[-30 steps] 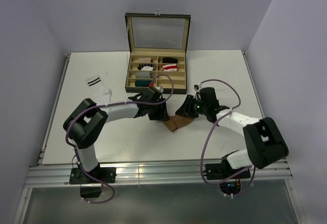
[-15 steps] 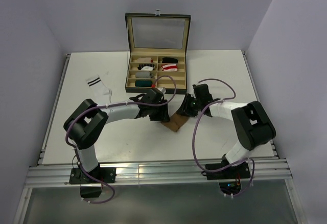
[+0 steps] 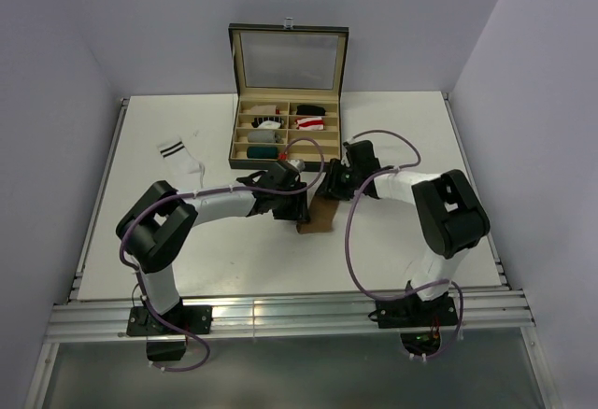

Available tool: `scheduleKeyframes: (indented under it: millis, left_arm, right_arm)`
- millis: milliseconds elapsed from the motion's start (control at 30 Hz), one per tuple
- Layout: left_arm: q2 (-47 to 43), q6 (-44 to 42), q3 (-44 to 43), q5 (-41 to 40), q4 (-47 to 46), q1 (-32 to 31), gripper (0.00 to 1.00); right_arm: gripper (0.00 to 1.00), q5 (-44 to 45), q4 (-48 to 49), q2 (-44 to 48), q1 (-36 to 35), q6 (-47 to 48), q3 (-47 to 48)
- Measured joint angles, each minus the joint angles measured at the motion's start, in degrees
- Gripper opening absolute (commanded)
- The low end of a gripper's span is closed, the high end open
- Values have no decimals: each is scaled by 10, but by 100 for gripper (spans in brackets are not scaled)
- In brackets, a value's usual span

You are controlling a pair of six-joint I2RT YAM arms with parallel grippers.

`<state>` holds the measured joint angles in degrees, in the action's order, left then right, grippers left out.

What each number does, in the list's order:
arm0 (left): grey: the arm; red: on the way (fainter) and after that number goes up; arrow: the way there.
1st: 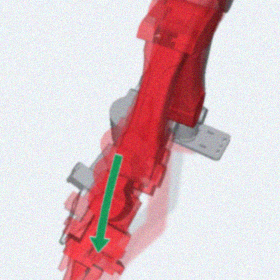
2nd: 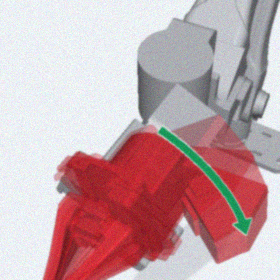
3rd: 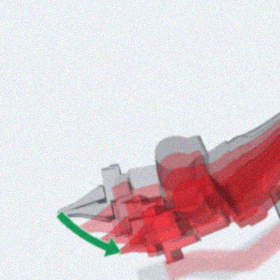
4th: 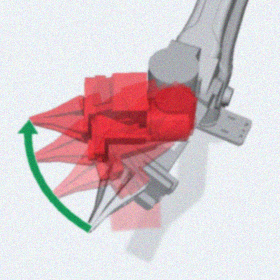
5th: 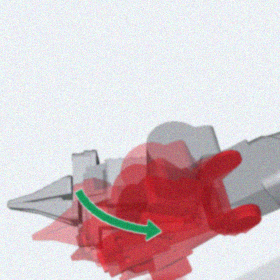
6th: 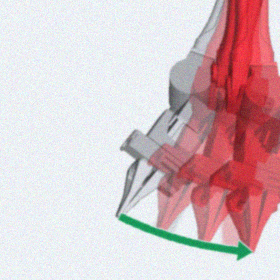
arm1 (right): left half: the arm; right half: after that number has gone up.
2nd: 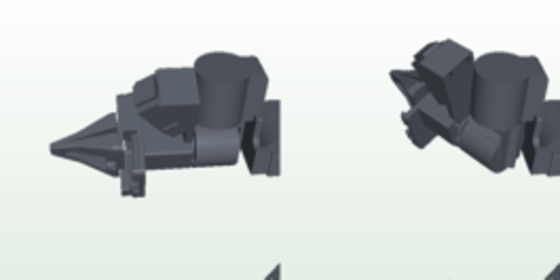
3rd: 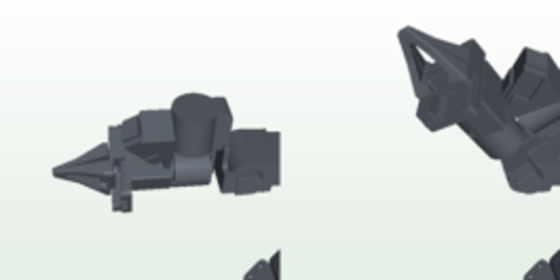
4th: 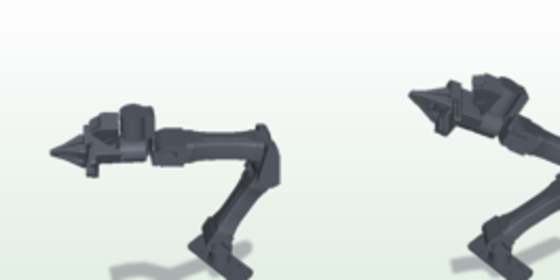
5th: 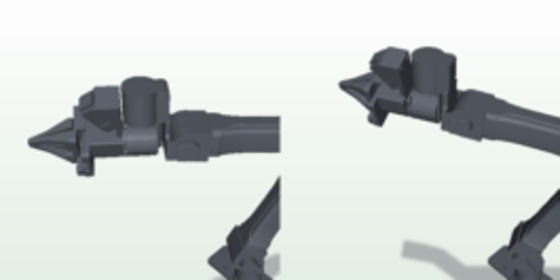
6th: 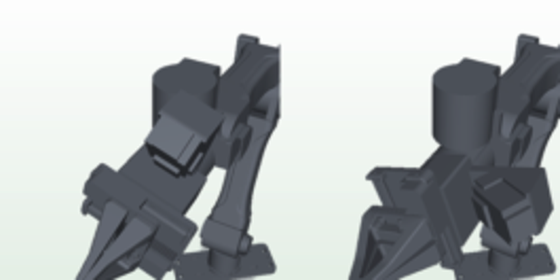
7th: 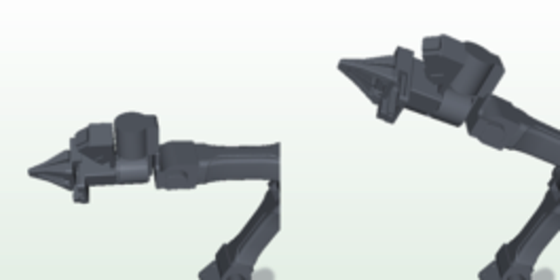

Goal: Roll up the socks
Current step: Roll the sock at the center of the board.

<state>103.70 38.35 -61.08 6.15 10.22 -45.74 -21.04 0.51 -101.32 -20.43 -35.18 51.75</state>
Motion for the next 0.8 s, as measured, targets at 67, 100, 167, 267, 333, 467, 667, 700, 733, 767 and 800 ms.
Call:
scheduleKeyframes:
  millis: [67,100,167,267,333,467,667,700,733,767,800]
  left_arm:
    - [1,0,-2,0,3,0,50]
    - [1,0,-4,0,6,0,50]
    - [5,-2,-12,0,14,-1,50]
    - [14,-7,-26,0,25,-1,50]
    - [21,-14,-38,0,34,-1,50]
    - [37,-30,-64,-4,50,-1,51]
    - [54,-51,-93,-18,70,0,51]
    - [57,-55,-95,-19,71,0,50]
    - [59,-59,-97,-19,71,0,50]
    - [61,-61,-98,-18,71,0,51]
    - [63,-63,-99,-18,70,0,50]
  right_arm:
    - [48,1,2,23,0,17,-19]
    - [48,2,-1,42,0,28,-32]
    - [48,7,-9,85,-4,51,-54]
    - [49,19,-18,150,-15,86,-72]
    - [49,28,-23,184,-32,110,-78]
    - [49,51,-34,208,-83,141,-82]
    - [47,66,-33,181,-103,136,-113]
    - [47,67,-34,178,-103,136,-120]
    - [47,67,-33,175,-103,132,-127]
    - [46,67,-31,174,-103,130,-132]
    - [45,67,-29,174,-103,129,-132]
